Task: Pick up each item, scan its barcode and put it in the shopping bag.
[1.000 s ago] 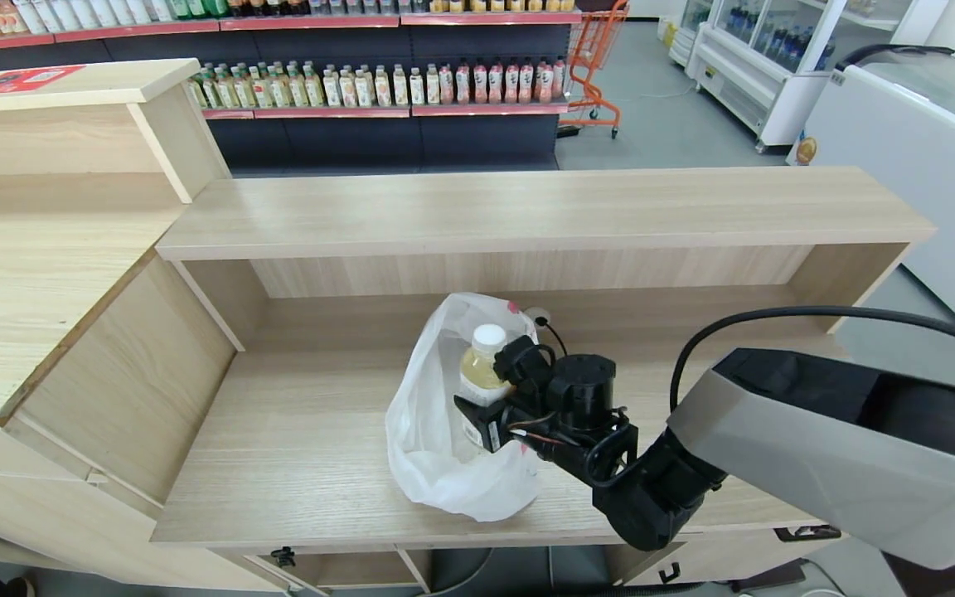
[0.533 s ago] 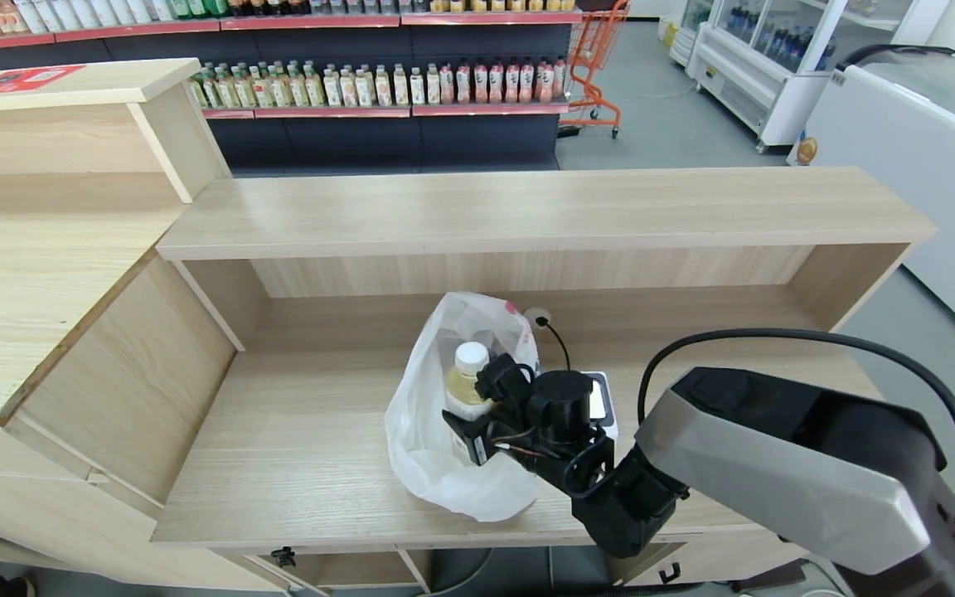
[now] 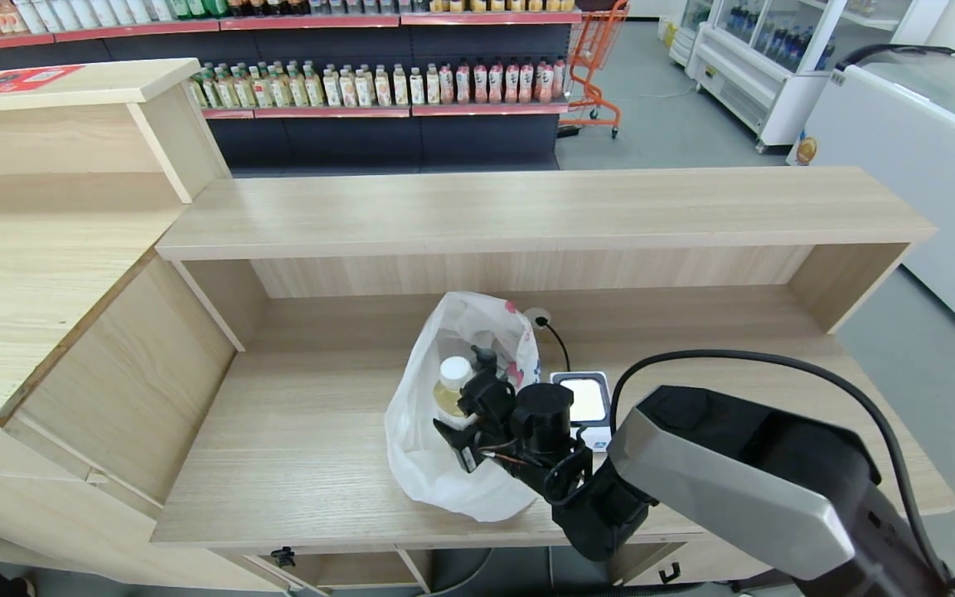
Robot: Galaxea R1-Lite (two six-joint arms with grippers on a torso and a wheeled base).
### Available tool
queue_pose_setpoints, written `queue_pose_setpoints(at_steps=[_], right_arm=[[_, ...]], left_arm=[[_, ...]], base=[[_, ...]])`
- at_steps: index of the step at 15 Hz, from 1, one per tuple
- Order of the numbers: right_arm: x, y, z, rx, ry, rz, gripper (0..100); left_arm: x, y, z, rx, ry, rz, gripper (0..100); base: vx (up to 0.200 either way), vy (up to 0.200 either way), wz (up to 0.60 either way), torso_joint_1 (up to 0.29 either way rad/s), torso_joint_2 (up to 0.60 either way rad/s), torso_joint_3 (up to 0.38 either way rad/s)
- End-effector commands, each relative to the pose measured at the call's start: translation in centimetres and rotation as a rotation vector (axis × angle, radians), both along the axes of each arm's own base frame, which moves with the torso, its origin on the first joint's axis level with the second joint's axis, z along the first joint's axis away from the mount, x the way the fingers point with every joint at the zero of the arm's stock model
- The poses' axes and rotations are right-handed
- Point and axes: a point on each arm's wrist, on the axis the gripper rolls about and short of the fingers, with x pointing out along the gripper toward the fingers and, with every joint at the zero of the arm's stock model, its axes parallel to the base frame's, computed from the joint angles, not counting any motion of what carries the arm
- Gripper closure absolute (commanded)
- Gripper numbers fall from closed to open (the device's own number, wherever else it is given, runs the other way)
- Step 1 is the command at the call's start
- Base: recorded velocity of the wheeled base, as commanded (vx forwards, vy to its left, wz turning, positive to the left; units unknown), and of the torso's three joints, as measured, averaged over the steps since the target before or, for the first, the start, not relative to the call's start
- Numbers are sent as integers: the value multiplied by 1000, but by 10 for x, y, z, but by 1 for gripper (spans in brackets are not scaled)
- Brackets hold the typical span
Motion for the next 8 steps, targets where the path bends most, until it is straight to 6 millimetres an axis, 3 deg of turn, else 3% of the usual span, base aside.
queue_pose_setpoints(at_steps=[1, 5, 8], right_arm=[[5, -5, -13, -20, -9, -12, 0], [11, -17, -18, -31, -50, -30, 0], [-5, -24, 30, 58, -33, -27, 0]], left_arm=[[0, 0, 0, 0, 1, 0, 0], [0, 0, 0, 0, 1, 0, 0], [0, 0, 0, 0, 1, 0, 0]], base=[[0, 0, 0, 0, 0, 0], [0, 0, 0, 0, 0, 0], [0, 0, 0, 0, 0, 0]])
